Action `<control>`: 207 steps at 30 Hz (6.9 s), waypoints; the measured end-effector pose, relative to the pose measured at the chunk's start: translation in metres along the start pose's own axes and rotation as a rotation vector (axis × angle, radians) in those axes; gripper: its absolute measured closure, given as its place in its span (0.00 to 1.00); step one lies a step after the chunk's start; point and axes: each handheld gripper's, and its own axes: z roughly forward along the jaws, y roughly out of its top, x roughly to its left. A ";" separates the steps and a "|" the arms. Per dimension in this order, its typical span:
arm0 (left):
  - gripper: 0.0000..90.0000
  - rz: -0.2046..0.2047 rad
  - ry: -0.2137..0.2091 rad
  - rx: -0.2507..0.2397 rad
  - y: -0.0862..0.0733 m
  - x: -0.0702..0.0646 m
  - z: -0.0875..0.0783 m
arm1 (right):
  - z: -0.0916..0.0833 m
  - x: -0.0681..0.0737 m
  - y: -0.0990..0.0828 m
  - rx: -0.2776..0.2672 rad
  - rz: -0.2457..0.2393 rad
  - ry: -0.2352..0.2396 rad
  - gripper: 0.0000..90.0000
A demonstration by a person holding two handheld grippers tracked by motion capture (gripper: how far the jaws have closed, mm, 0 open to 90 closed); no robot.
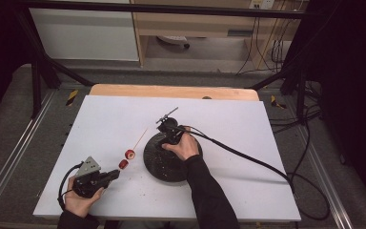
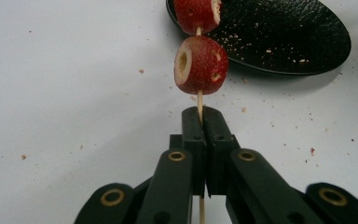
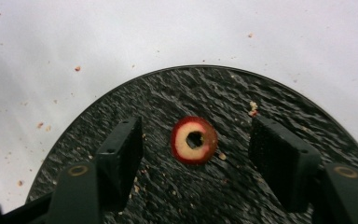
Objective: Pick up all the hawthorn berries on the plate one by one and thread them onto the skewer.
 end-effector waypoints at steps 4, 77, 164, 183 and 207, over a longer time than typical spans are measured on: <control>0.98 0.002 -0.001 0.000 0.000 0.000 0.000 | 0.005 -0.003 0.001 0.023 0.026 0.008 0.50; 0.98 0.026 -0.023 -0.006 0.005 -0.015 0.009 | -0.070 -0.021 -0.098 -0.371 0.302 0.149 0.69; 0.98 0.014 -0.089 -0.117 0.030 -0.089 0.057 | -0.070 -0.022 -0.116 -1.159 0.651 0.254 0.70; 0.98 0.001 -0.084 -0.137 0.031 -0.095 0.060 | -0.065 -0.020 -0.117 -1.159 0.666 0.285 0.70; 0.98 -0.034 -0.077 -0.180 0.045 -0.105 0.071 | -0.066 -0.016 -0.119 -1.162 0.680 0.317 0.70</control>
